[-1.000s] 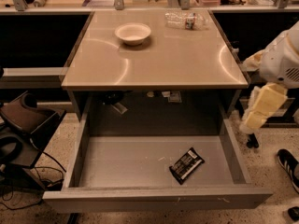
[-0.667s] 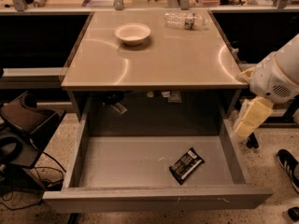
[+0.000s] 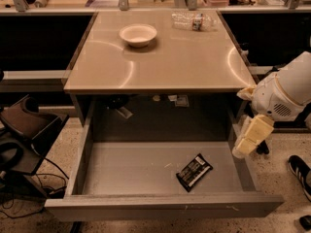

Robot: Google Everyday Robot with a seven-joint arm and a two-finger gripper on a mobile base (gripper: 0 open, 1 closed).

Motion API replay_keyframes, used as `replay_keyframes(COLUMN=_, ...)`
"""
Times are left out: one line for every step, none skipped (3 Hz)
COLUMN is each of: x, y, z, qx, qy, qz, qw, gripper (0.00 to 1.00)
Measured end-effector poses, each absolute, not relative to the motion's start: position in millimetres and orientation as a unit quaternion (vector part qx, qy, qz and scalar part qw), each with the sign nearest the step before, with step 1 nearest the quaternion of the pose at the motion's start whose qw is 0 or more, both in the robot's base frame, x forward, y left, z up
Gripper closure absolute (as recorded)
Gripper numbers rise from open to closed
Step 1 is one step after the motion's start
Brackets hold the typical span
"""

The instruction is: Pick rxbar chocolate from top drawer and place on counter

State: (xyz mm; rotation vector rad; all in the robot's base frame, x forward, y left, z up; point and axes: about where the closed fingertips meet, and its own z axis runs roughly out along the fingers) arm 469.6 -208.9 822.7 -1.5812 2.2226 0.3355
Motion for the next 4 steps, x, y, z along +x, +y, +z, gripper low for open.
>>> replay_keyframes(x=483.5, y=-195.5, z=802.9, qx=-0.546, qy=0.799, qz=0.126, qw=0.218, gripper=0.0)
replay_keyframes(x=509.6, y=-161.0, z=744.6, qx=-0.488, qy=0.819, qz=0.177, qw=0.246, gripper=0.0)
replay_keyframes(x=526.2, y=-135.1, z=698.0, qx=-0.442, qy=0.829, qz=0.205, qw=0.276, gripper=0.0)
replay_keyframes(x=522.8, y=-114.2, z=657.1, qx=-0.408, qy=0.839, qz=0.208, qw=0.294, gripper=0.0)
